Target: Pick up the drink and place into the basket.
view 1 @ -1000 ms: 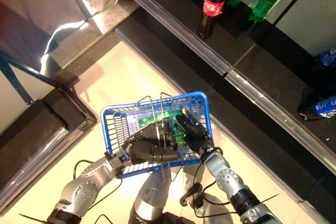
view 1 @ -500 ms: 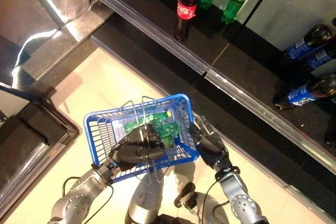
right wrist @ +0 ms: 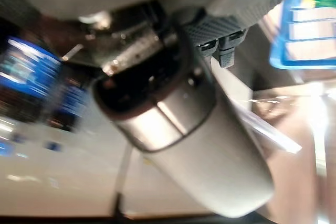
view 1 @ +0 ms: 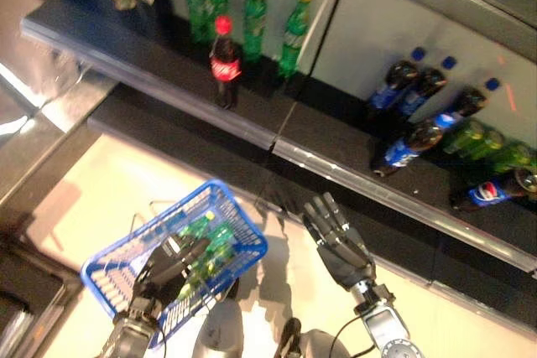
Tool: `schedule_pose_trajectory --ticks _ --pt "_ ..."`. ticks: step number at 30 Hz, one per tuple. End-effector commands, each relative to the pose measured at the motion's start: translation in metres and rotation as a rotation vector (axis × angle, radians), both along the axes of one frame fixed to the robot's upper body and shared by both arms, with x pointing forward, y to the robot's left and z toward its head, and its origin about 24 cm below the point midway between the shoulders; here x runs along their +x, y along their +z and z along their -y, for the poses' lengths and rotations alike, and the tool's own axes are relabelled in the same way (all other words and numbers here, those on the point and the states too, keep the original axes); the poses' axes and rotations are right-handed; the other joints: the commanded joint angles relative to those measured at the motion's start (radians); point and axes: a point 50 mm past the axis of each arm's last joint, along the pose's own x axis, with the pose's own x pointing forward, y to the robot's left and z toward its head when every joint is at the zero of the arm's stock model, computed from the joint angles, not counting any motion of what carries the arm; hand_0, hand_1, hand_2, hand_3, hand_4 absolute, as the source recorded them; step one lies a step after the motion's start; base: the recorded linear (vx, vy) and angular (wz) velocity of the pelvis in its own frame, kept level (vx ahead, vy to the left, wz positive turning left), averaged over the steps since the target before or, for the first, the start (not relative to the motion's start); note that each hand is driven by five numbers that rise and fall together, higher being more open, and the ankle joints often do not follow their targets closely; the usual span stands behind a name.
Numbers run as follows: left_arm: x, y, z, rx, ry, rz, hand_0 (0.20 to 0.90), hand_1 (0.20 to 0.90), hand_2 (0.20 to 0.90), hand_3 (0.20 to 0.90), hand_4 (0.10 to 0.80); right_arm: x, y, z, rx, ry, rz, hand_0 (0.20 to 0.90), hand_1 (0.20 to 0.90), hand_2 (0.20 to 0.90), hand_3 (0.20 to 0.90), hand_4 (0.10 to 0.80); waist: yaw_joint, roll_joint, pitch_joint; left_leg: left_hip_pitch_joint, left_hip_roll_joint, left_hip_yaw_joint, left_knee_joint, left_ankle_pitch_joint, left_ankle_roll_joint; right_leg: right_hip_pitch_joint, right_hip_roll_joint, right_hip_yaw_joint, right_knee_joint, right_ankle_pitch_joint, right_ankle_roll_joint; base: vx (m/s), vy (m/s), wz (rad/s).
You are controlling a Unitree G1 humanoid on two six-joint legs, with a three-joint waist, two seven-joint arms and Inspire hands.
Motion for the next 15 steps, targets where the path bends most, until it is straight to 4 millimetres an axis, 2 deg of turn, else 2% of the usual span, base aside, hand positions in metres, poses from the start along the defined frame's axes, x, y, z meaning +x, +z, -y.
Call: schedule_pose_trajectory --ticks 1,4,6,7,8,9,11,12,15 --pt "0.018 0.043 0.004 0.145 -0.008 0.321 0.3 0.3 0.3 0.2 0.1 -0.026 -0.02 0.026 -0.135 0.042 -0.075 0.9 0.9 0.9 0.9 0.8 -0.044 0.092 -0.201 0.092 0.091 0.016 -0.076 0.021 -0.036 -0.01 -0.029 0.049 -0.115 0.216 0.005 -0.042 -0.011 -0.4" --pt "0.01 0.016 -0.002 0.132 0.062 0.162 0.3 0.3 0.3 0.2 0.1 -0.036 -0.041 0.032 -0.241 0.038 -0.202 0.9 0.9 0.9 0.9 0.8 -0.06 0.097 -0.227 0.103 0.1 0.039 -0.097 0.024 -0.045 -0.008 -0.027 0.06 -0.144 0.232 0.003 -0.042 -0.02 -0.21" --pt "0.003 -0.014 -0.001 0.105 0.103 0.028 0.3 0.3 0.3 0.2 0.1 -0.046 -0.062 0.039 -0.369 0.051 -0.334 0.9 0.9 0.9 0.9 0.8 -0.073 0.103 -0.246 0.114 0.106 0.053 -0.115 0.028 -0.053 -0.005 -0.027 0.062 -0.161 0.24 0.002 -0.041 -0.017 -0.22" --pt "0.0 -0.028 0.001 0.088 0.131 -0.051 0.3 0.3 0.3 0.2 0.1 -0.054 -0.074 0.043 -0.468 0.073 -0.42 0.9 0.9 0.9 0.9 0.8 -0.077 0.105 -0.253 0.117 0.107 0.055 -0.121 0.028 -0.056 -0.003 -0.026 0.062 -0.169 0.243 0.002 -0.046 -0.018 -0.14" --pt "0.0 -0.032 0.002 0.082 0.14 -0.083 0.3 0.3 0.3 0.2 0.1 -0.056 -0.078 0.045 -0.526 0.085 -0.464 0.9 0.9 0.9 0.9 0.8 -0.079 0.106 -0.254 0.119 0.107 0.055 -0.123 0.028 -0.057 -0.001 -0.026 0.063 -0.171 0.244 0.002 -0.059 -0.02 -0.06" --pt "-0.009 -0.052 0.007 0.086 0.147 -0.168 0.3 0.3 0.3 0.2 0.1 -0.068 -0.093 0.053 -0.656 0.12 -0.56 0.9 0.9 0.9 0.9 0.8 -0.082 0.11 -0.258 0.126 0.108 0.056 -0.131 0.027 -0.06 0.004 -0.027 0.061 -0.18 0.248 0.002 -0.068 -0.015 -0.02" --pt "-0.014 -0.065 0.011 0.082 0.154 -0.26 0.3 0.3 0.3 0.2 0.1 -0.078 -0.104 0.056 -0.776 0.165 -0.657 0.9 0.9 0.9 0.9 0.8 -0.084 0.114 -0.265 0.125 0.11 0.056 -0.134 0.026 -0.062 0.001 -0.027 0.058 -0.186 0.251 0.002 -0.073 -0.014 -0.06" --pt "-0.021 -0.078 0.016 0.051 0.169 -0.348 0.3 0.3 0.3 0.2 0.1 -0.095 -0.116 0.061 -0.889 0.204 -0.777 0.9 0.9 0.9 0.9 0.8 -0.088 0.118 -0.269 0.129 0.112 0.056 -0.14 0.024 -0.064 0.002 -0.027 0.057 -0.194 0.255 0.002 -0.061 -0.014 -0.03" --pt "-0.031 -0.09 0.019 0.044 0.182 -0.453 0.3 0.3 0.3 0.2 0.1 -0.109 -0.123 0.063 -0.974 0.239 -0.882 0.9 0.9 0.9 0.9 0.8 -0.096 0.123 -0.274 0.132 0.116 0.059 -0.147 0.023 -0.067 0.005 -0.027 0.054 -0.207 0.259 0.004 -0.062 -0.015 0.0"
